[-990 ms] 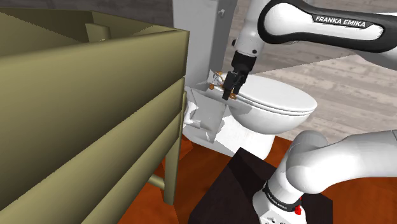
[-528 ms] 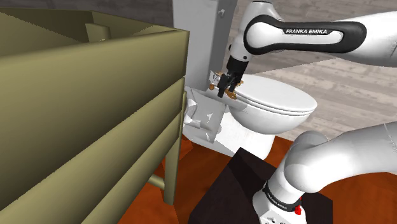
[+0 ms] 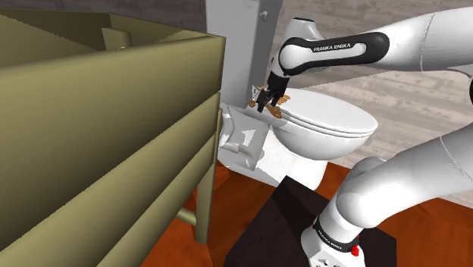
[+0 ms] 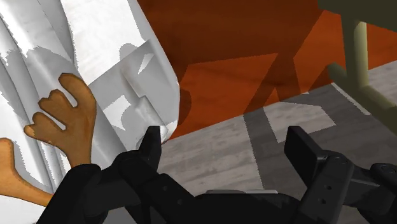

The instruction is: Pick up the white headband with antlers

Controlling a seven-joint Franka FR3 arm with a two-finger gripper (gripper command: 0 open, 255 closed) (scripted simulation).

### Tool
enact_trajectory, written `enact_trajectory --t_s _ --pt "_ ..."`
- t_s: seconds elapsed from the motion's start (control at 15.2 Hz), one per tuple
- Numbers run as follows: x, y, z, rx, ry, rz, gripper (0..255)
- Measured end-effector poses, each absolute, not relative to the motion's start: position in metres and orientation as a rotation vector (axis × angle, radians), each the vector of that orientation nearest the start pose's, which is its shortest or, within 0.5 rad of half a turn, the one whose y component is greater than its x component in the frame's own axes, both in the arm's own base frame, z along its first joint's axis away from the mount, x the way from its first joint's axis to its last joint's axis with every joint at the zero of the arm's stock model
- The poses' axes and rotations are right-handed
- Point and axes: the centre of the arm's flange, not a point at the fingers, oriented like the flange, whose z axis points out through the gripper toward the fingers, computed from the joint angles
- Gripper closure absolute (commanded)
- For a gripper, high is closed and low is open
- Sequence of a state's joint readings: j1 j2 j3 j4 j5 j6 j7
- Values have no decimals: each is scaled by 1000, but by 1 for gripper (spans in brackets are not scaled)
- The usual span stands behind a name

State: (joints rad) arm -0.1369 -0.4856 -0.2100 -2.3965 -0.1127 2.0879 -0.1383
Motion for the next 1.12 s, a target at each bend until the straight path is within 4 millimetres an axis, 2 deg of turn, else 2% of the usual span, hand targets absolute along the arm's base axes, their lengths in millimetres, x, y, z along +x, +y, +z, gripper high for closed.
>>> enact_trajectory --t_s 0.92,1.12 --pt "456 -293 468 -3250 465 -459 0" --pt "459 -304 459 -3256 482 -473 0"
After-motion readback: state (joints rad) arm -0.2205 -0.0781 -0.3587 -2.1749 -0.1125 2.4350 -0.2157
